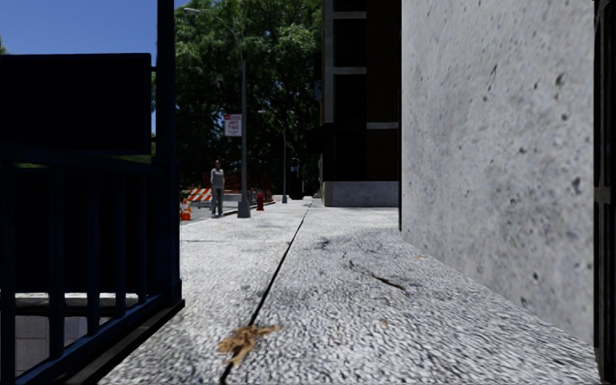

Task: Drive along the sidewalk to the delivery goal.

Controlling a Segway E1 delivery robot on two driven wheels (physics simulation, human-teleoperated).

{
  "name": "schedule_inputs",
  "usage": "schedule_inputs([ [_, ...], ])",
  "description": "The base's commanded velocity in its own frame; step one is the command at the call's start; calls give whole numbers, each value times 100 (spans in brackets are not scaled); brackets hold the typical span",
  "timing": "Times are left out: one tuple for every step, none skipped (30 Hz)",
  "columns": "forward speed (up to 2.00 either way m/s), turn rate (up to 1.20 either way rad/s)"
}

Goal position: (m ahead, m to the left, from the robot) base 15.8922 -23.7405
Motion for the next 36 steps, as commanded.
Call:
schedule_inputs([
  [200, -35],
  [200, -35],
  [200, -35],
  [200, -35],
  [200, -35],
  [200, -35],
  [200, -33],
  [200, -8],
  [200, -8],
  [200, 0],
  [200, 0],
  [200, 0],
  [200, 0],
  [200, 0],
  [200, 0],
  [200, 0],
  [200, 0],
  [200, 0],
  [200, 0],
  [200, 0],
  [200, 0],
  [200, 0],
  [200, 0],
  [200, 0],
  [200, 0],
  [200, 0],
  [200, 0],
  [200, 0],
  [200, 0],
  [200, 0],
  [200, 0],
  [200, 0],
  [200, 0],
  [200, 0],
  [200, 0],
  [200, 0],
])
